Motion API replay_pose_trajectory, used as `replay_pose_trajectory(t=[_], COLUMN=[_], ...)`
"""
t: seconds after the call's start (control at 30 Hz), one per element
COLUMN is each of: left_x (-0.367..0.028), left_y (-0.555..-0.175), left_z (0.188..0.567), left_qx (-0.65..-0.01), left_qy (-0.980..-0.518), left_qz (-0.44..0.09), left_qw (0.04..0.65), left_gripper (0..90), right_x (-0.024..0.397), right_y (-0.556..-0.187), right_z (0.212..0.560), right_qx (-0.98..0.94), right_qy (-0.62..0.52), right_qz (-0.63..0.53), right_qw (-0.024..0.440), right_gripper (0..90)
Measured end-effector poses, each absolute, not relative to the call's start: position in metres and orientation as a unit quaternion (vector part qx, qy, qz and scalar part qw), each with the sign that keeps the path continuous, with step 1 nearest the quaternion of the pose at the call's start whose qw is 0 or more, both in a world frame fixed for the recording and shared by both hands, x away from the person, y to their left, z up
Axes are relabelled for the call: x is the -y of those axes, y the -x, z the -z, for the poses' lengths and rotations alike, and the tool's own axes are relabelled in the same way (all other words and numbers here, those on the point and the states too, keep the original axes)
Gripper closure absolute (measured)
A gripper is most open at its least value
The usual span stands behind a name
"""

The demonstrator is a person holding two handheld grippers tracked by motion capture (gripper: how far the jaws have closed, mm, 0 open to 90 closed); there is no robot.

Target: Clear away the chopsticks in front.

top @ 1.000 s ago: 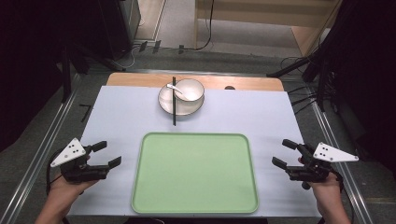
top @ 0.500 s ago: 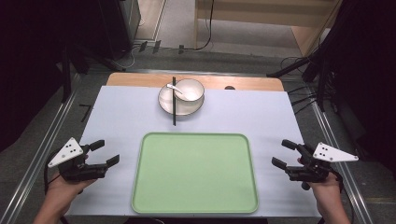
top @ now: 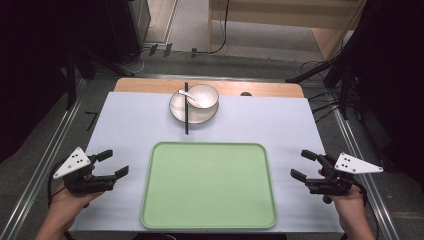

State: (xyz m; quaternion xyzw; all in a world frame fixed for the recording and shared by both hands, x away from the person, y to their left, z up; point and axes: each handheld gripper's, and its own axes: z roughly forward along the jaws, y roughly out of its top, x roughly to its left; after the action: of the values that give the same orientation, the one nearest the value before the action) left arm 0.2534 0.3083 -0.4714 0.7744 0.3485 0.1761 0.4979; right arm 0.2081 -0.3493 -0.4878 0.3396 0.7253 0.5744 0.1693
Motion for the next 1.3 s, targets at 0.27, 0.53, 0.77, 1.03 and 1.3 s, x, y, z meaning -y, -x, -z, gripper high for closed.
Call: replay_pose_trajectory(t=[0.27, 0.53, 0.77, 1.03, 1.3], left_x=[-0.306, -0.297, -0.283, -0.272, -0.253], left_y=[-0.25, -0.254, -0.269, -0.29, -0.302], left_z=[0.47, 0.464, 0.451, 0.441, 0.435], left_qx=[-0.345, -0.36, -0.389, -0.44, -0.439], left_qy=[-0.778, -0.779, -0.779, -0.789, -0.803], left_qz=[-0.176, -0.165, -0.083, -0.057, -0.057], left_qw=[0.494, 0.486, 0.484, 0.426, 0.399], left_gripper=[24.5, 27.1, 27.9, 31.1, 28.1], right_x=[0.348, 0.348, 0.346, 0.343, 0.343], right_y=[-0.21, -0.21, -0.211, -0.211, -0.211], right_z=[0.489, 0.489, 0.49, 0.49, 0.489], right_qx=[-0.729, -0.729, -0.731, -0.741, -0.741], right_qy=[-0.34, -0.342, -0.344, -0.337, -0.339], right_qz=[-0.571, -0.57, -0.567, -0.558, -0.556], right_qw=[0.167, 0.162, 0.16, 0.16, 0.162], right_gripper=[18.5, 18.5, 18.3, 18.3, 18.3])
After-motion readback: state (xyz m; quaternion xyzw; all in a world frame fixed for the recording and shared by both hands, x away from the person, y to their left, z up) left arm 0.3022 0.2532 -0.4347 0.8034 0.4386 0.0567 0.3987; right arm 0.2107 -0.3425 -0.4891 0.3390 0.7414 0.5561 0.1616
